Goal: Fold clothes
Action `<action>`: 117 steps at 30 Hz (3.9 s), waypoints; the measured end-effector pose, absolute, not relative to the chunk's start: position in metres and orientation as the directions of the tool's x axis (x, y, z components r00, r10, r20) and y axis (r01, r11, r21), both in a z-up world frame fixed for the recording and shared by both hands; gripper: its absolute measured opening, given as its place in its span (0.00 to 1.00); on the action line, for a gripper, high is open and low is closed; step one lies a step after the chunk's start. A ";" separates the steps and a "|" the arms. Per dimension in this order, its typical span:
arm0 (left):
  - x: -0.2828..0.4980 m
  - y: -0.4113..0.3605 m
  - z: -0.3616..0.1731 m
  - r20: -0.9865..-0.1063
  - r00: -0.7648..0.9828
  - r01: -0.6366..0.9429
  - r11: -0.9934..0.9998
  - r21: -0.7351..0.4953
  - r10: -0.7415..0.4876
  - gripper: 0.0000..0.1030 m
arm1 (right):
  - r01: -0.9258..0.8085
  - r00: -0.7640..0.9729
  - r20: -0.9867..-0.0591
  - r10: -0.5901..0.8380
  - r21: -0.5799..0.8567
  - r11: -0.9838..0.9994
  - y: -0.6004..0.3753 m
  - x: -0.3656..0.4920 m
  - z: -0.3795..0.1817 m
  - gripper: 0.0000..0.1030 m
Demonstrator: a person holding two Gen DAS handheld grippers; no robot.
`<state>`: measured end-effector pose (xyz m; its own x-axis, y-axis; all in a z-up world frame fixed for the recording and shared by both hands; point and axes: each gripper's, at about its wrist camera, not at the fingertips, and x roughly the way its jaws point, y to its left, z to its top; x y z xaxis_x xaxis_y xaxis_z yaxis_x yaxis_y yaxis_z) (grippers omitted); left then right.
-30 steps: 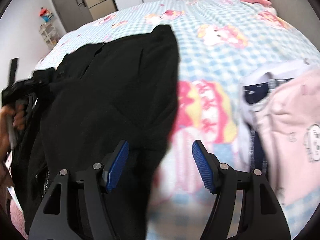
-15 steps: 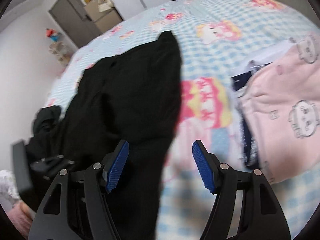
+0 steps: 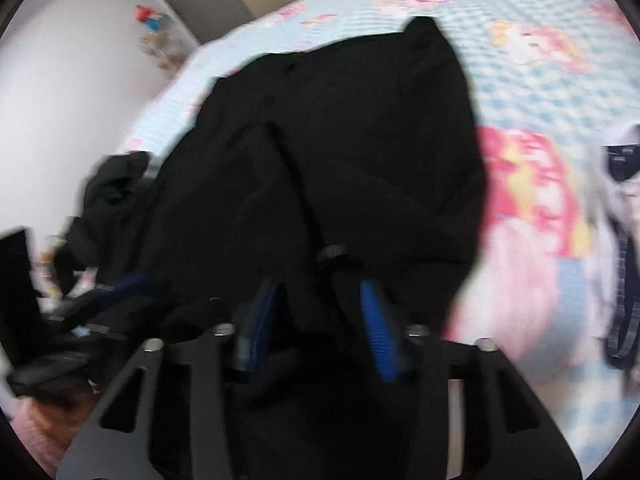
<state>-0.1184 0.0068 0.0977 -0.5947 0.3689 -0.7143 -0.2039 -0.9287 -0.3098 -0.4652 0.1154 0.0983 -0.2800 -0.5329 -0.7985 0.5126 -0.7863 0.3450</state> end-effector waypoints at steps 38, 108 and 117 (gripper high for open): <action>-0.071 0.044 0.075 -0.786 -0.493 -0.237 -0.927 -0.291 0.373 0.51 | 0.461 -0.294 -0.855 -0.427 0.265 -0.847 0.115 -0.448 0.085 0.67; -0.003 0.131 0.102 -0.723 -0.588 -0.387 -0.911 -0.143 0.363 0.58 | 0.370 -0.546 -0.688 -0.479 0.315 -0.874 0.245 -0.297 0.119 0.30; -0.035 0.141 0.048 -0.847 -0.426 -0.393 -0.908 -0.142 0.317 0.50 | 0.462 -0.452 -0.790 -0.416 0.192 -0.866 0.210 -0.292 0.100 0.37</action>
